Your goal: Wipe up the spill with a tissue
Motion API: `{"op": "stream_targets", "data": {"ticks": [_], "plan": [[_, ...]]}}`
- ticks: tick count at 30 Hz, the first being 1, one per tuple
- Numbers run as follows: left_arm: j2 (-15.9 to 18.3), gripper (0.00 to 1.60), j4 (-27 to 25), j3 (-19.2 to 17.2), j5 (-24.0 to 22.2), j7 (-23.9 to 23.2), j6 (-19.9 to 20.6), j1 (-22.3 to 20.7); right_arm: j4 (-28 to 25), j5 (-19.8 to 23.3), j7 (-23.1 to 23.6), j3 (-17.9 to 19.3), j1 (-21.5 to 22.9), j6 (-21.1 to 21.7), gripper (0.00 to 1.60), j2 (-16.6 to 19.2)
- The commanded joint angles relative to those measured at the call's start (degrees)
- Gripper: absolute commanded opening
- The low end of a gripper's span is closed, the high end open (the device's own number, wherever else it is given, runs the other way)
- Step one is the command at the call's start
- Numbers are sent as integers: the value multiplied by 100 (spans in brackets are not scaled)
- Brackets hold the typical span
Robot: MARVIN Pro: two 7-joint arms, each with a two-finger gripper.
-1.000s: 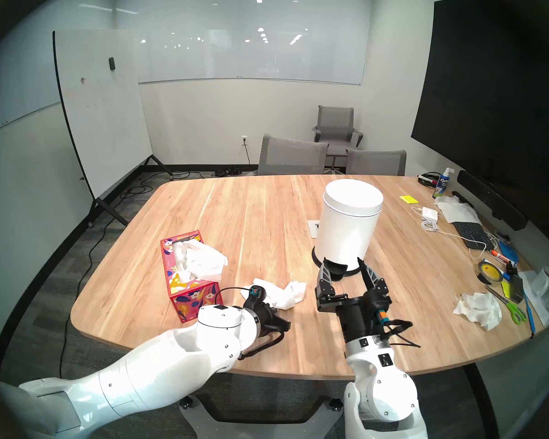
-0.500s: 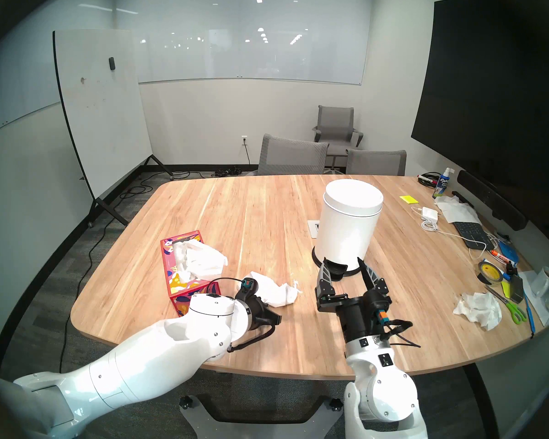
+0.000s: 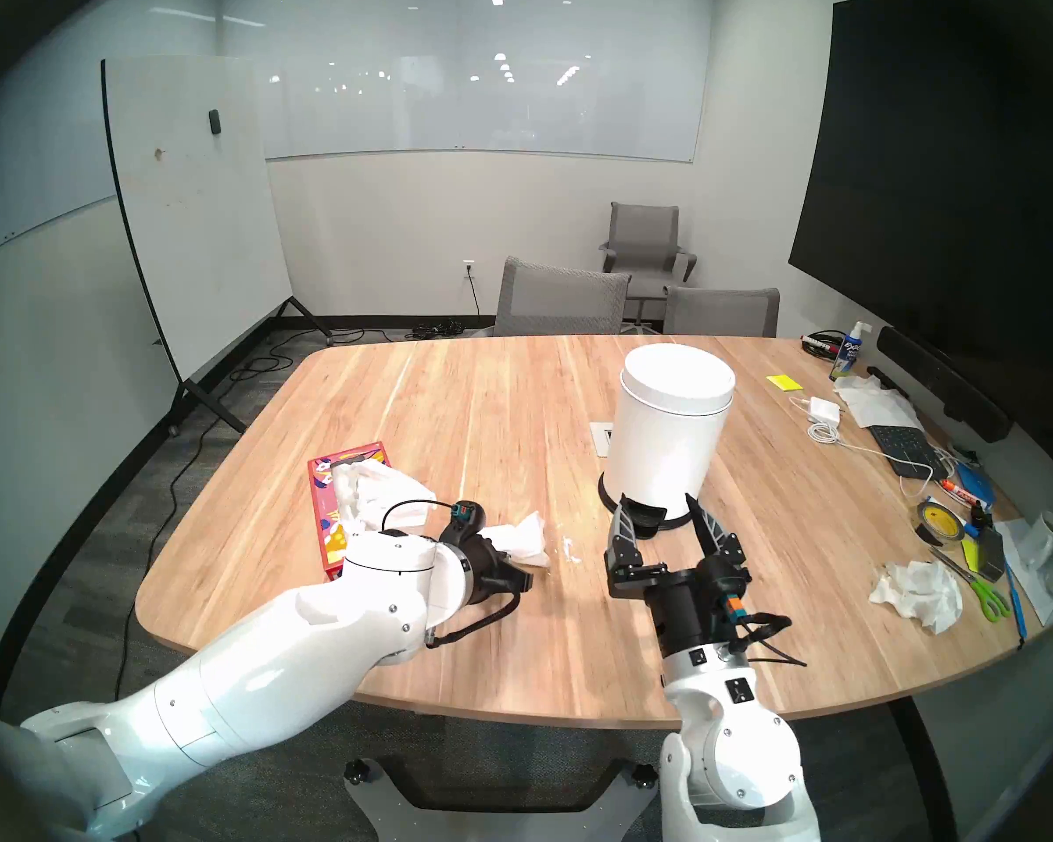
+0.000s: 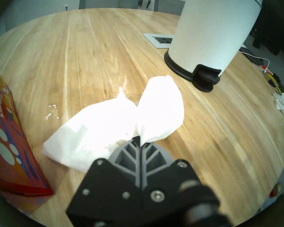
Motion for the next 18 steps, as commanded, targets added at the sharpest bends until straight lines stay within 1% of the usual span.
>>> {"op": "stream_targets", "data": {"ticks": [1,4,5,9,14,18], "plan": [[184,0,-451,-175,-37,33,-51,46,-140,-4,10,2,12,-17,160,12],[234,0,-610,-227,-81,101,-20,45,-139,-4,10,2,13,-18,160,12],[267,0,-656,-205,-26,116,-22,27,-139,-4,10,2,13,-18,160,12],[318,0,-751,-248,-66,171,-11,23,-140,-4,10,2,12,-17,160,12],[347,0,-815,-276,-59,241,27,-78,-140,-4,10,2,13,-17,160,12],[367,0,-1006,-371,-123,338,84,-155,-135,-4,10,2,15,-20,160,12]]}}
